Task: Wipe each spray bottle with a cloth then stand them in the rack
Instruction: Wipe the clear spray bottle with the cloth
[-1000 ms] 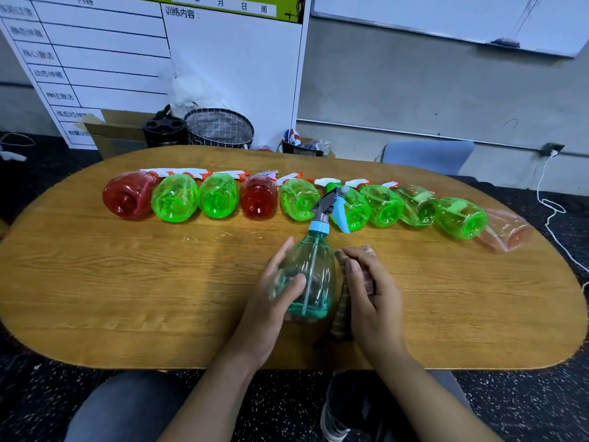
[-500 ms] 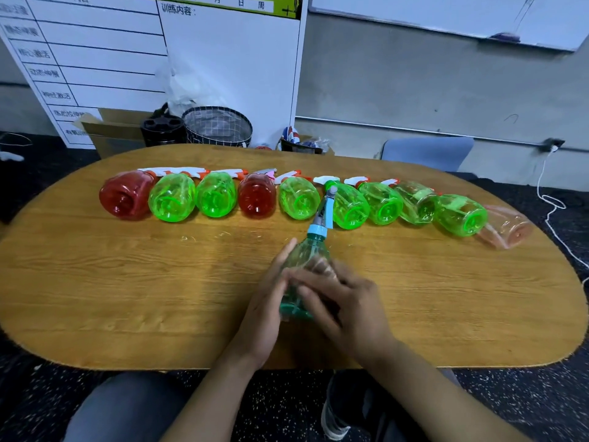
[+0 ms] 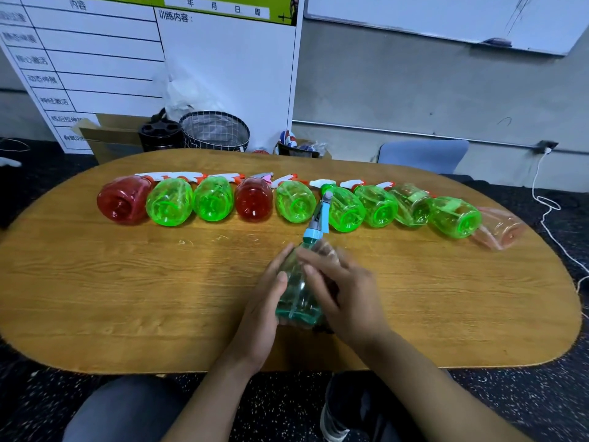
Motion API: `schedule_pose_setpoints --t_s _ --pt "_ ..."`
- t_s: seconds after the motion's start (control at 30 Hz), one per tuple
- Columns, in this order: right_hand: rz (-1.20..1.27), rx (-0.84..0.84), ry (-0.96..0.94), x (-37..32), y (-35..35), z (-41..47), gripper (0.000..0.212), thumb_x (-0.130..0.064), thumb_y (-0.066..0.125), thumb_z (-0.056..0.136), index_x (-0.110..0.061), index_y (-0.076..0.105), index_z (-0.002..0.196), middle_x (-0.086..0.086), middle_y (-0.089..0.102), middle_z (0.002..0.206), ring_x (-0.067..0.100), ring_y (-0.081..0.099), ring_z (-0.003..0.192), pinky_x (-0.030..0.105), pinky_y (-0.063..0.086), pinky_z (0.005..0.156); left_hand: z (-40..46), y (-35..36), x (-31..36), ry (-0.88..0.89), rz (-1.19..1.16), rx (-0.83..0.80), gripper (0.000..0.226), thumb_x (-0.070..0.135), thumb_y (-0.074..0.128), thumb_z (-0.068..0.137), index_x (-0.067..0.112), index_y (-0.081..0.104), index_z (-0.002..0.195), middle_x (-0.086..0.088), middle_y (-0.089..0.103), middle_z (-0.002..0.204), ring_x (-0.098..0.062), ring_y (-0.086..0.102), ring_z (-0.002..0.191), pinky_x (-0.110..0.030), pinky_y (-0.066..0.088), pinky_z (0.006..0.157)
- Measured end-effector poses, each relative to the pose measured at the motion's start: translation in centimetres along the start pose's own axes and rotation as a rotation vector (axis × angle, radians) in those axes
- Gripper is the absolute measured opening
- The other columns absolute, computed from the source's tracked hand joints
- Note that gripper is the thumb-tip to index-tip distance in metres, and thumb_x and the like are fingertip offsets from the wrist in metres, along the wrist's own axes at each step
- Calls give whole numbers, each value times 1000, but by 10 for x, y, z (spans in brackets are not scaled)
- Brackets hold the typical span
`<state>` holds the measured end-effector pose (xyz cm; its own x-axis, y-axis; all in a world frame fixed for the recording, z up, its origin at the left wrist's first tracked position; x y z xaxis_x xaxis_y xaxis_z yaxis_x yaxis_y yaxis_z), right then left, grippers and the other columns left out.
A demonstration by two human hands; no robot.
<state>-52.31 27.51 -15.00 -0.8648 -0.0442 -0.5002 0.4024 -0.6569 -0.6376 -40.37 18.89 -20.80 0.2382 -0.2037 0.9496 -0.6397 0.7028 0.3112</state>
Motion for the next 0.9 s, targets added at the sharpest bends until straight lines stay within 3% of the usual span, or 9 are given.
schedule_pose_setpoints --t_s 0.1,0.2,0.27,0.33,0.47,0.63,0.73,0.8,0.9 --pt "-54 -113 -282 -14 5 -28 31 -33 62 106 -30 70 136 2 68 115 17 70 90 36 60 72 2 -1 1 5 8 29 48 42 45 106 46 50 153 0 63 151 -27 60 139 -51 47 111" --pt "-134 -122 -424 -11 7 -36 29 -30 67 104 -27 73 132 4 70 111 21 71 88 37 60 67 3 0 5 18 10 29 50 37 45 106 37 48 155 -1 64 151 -26 60 140 -47 44 115" --pt "-108 -86 -375 -8 5 -25 30 -32 65 105 -29 72 134 4 69 112 20 71 87 38 61 68 3 1 5 3 -11 10 50 40 43 106 39 46 156 2 65 149 -24 62 137 -39 54 103" --pt "-40 -28 -195 -3 1 -6 31 -36 58 108 -31 70 135 1 67 111 17 69 87 38 60 69 2 2 4 -17 -18 10 48 43 42 105 45 47 154 3 66 148 -25 67 131 -36 61 84" --pt "8 79 118 14 1 23 41 -50 48 106 -29 73 130 1 71 110 16 69 94 44 59 74 -1 2 4 -33 -42 10 48 44 45 104 48 49 151 0 66 145 -31 71 120 -44 62 68" --pt "-11 27 -48 -4 4 -5 33 -38 57 107 -31 68 137 3 64 105 20 66 80 40 58 63 1 -1 2 -29 -62 26 51 40 43 104 40 47 154 1 66 147 -28 67 130 -46 62 87" --pt "-80 -60 -285 -16 8 -33 30 -33 64 105 -30 72 134 3 68 109 20 69 85 36 59 69 2 0 4 -12 -39 41 51 38 44 105 33 47 155 -2 66 148 -27 62 137 -44 50 110" --pt "-117 -87 -396 -16 9 -40 28 -30 67 103 -27 74 131 3 70 110 20 72 88 35 60 72 3 0 5 -8 -35 48 52 36 44 104 31 48 156 -1 66 148 -26 62 137 -44 47 112" --pt "-94 -62 -368 -9 5 -32 29 -33 67 104 -30 73 132 2 70 111 18 72 89 35 61 69 3 1 5 -15 -51 51 50 39 43 105 36 47 155 0 65 149 -26 62 137 -44 50 107"
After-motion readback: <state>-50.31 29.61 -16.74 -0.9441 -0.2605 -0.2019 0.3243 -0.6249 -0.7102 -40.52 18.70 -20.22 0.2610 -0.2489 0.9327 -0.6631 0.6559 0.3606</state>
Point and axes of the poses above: each hand's wrist, its own z-axis towards the middle knuckle, its own y-axis out of the palm, x = y × z, the point moved 4 cm from there along z, towards the middle knuckle
